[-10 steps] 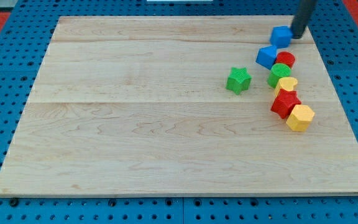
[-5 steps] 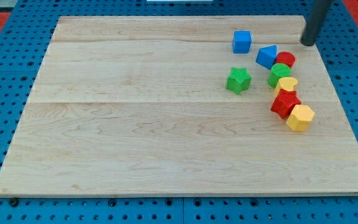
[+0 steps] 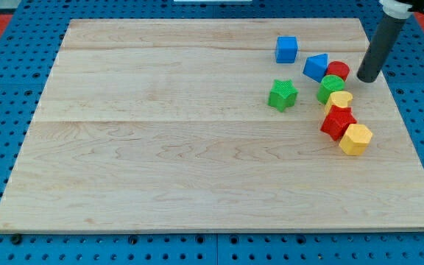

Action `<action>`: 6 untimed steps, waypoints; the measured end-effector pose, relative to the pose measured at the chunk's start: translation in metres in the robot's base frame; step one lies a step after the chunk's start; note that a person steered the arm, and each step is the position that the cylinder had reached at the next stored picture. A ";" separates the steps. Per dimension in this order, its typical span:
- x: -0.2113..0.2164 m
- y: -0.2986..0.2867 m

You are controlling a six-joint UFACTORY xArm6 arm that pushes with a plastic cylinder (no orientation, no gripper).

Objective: Move the red circle along with green circle and blue triangle left a bit

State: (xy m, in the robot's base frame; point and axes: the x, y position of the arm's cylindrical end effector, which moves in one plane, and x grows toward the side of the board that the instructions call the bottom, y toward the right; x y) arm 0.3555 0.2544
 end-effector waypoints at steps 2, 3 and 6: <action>0.000 -0.028; 0.000 -0.042; 0.002 -0.018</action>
